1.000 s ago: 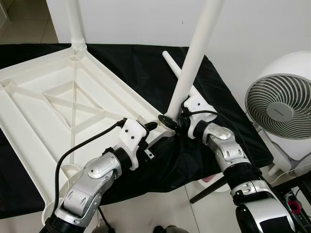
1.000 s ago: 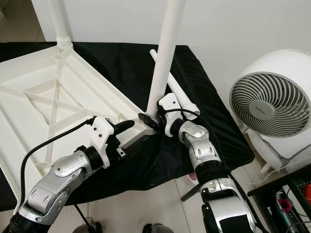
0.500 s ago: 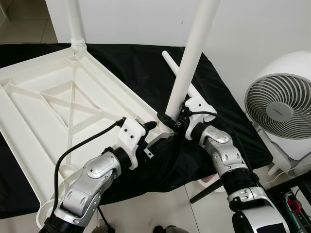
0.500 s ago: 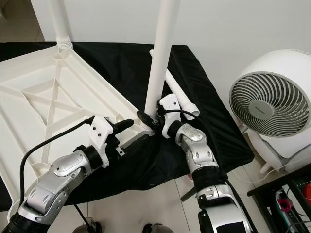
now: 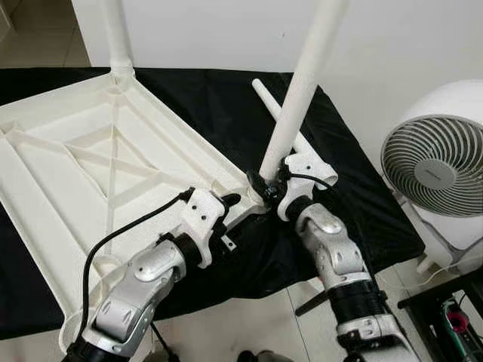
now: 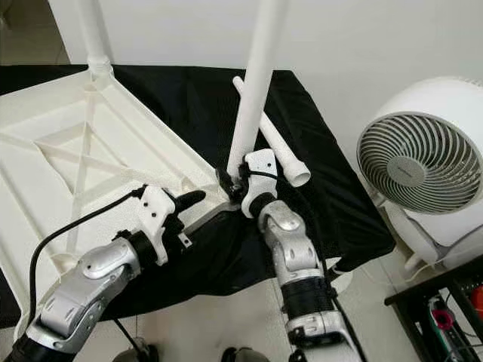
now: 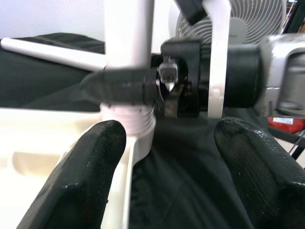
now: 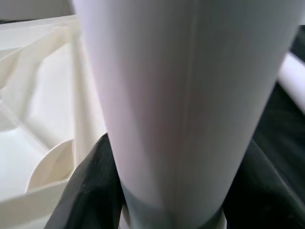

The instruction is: Building children table

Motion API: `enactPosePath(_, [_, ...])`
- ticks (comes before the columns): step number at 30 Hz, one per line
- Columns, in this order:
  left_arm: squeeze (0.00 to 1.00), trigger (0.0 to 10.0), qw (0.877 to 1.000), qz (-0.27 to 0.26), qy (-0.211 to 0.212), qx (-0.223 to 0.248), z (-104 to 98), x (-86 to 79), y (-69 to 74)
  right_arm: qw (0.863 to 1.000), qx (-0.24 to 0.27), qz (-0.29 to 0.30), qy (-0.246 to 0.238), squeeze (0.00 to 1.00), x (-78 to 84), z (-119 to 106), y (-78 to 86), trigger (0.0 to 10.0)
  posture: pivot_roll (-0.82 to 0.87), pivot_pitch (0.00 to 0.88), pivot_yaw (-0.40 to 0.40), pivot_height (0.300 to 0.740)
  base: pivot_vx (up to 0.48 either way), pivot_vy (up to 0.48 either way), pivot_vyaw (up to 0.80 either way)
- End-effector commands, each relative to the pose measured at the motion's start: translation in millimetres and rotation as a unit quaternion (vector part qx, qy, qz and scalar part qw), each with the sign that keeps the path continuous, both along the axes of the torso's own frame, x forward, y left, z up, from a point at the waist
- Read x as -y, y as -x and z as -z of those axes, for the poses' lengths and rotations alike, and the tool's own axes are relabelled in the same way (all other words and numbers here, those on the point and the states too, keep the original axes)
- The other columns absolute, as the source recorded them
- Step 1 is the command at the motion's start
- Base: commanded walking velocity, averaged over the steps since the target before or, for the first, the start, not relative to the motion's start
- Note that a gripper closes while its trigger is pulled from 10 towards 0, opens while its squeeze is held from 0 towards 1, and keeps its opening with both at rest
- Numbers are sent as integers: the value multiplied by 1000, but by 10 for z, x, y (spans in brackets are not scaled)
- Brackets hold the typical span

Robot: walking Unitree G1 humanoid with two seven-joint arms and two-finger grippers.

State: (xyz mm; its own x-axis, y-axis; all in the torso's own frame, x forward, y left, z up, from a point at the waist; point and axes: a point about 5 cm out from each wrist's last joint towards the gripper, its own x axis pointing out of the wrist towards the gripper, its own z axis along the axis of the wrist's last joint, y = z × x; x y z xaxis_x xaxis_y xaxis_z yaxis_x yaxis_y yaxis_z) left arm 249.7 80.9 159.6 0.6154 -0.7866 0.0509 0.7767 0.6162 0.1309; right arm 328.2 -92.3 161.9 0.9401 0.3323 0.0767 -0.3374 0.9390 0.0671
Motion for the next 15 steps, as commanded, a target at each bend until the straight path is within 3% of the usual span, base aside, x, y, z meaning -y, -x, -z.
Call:
enactPosePath(1, [0, 10000, 1000, -1, -12, -3, 69, -20, 5, 998, -34, 48, 5, 0, 96, 147, 27, 10000, 99, 136, -114, 740, 0, 0, 0])
enactPosePath(2, [0, 10000, 1000, -13, -14, -4, 103, -42, -5, 996, -36, 81, -4, 0, 72, 170, 72, 10000, 102, 137, -116, 740, 0, 0, 0])
enactPosePath(4, [0, 10000, 1000, -15, -15, -4, 110, -45, -5, 995, -39, 87, -7, 0, 67, 178, 81, 10000, 102, 137, -116, 740, 0, 0, 0])
enactPosePath(12, [0, 10000, 999, -33, -13, -7, 174, -49, -6, 996, -51, 68, -25, 0, -139, 188, 181, 10000, 109, 133, -120, 740, 0, 0, 0])
enactPosePath(14, [0, 10000, 999, -32, -14, -5, 176, -45, -9, 996, -50, 69, -30, 55, -159, 177, 194, 10000, 108, 124, -120, 740, 0, 0, 0])
enactPosePath(15, [0, 10000, 999, -31, -14, -3, 172, -41, -11, 996, -46, 68, -32, 698, -168, 163, 201, 10000, 108, 124, -121, 740, 0, 0, 0])
